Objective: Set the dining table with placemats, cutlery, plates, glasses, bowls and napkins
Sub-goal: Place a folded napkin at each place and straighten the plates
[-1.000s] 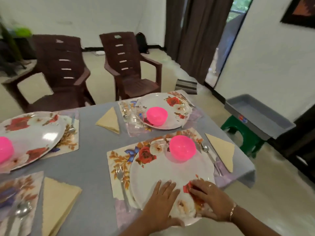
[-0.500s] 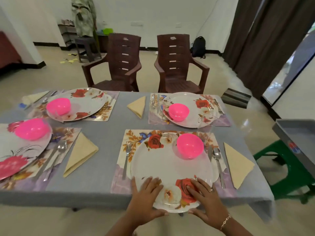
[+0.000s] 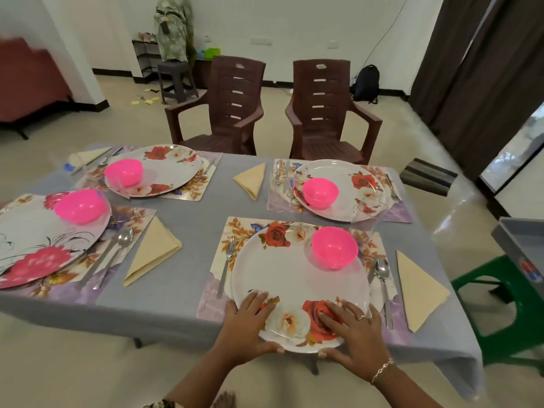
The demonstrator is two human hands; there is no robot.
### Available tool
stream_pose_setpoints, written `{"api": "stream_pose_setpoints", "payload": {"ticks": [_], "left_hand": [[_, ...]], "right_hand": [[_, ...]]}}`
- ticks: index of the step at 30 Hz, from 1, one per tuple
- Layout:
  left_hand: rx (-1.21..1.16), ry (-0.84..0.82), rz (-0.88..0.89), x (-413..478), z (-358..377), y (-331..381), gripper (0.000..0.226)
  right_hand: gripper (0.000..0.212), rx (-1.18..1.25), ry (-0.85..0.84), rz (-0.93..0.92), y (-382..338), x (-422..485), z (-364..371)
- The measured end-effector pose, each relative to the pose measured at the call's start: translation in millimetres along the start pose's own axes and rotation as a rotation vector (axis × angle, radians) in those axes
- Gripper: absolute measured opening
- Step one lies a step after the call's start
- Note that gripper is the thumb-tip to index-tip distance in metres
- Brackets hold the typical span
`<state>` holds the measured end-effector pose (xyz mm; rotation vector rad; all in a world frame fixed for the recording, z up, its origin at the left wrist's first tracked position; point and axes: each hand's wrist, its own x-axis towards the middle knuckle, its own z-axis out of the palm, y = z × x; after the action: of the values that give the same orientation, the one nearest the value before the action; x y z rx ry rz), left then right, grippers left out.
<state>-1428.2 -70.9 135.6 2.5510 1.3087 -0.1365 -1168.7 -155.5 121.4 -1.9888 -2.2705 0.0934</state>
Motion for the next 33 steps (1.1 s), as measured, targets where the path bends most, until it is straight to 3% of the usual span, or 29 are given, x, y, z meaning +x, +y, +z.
{"api": "stream_pose_setpoints", "payload": {"ticks": [4, 7, 10, 15, 25, 30, 33], "left_hand": [[0.033, 0.034, 0.038, 3.5, -6.5, 5.9, 0.082], [0.068, 0.095, 0.057, 15.3, -16.4, 16.4, 0.079], [0.060, 0.070, 0.047, 30.3, -23.6, 25.8, 0.077], [0.043, 0.075, 0.080, 52.7, -23.2, 25.4, 0.078], [0.018, 0.090, 0.122, 76.1, -12.6, 16.6, 0.068], [0.014, 0.084, 0.118, 78.6, -11.8, 17.5, 0.065], [0.021, 0.075, 0.085, 73.2, -8.5, 16.9, 0.066]], "right_hand": [[0.060, 0.153, 0.271, 0.033, 11.4, 15.4, -23.3], [0.051, 0.426, 0.535, 0.340, 39.2, 55.1, -63.7], [0.072, 0.712, 0.506, 0.643, 72.9, 100.0, -95.5], [0.091, 0.891, 0.390, 0.712, 102.8, 152.3, -105.9], [0.065, 0.724, 0.454, 0.782, 125.1, 156.8, -99.4], [0.074, 0.733, 0.434, 0.782, 128.4, 151.2, -106.8], [0.073, 0.525, 0.511, 0.756, 110.8, 134.6, -106.1]]}}
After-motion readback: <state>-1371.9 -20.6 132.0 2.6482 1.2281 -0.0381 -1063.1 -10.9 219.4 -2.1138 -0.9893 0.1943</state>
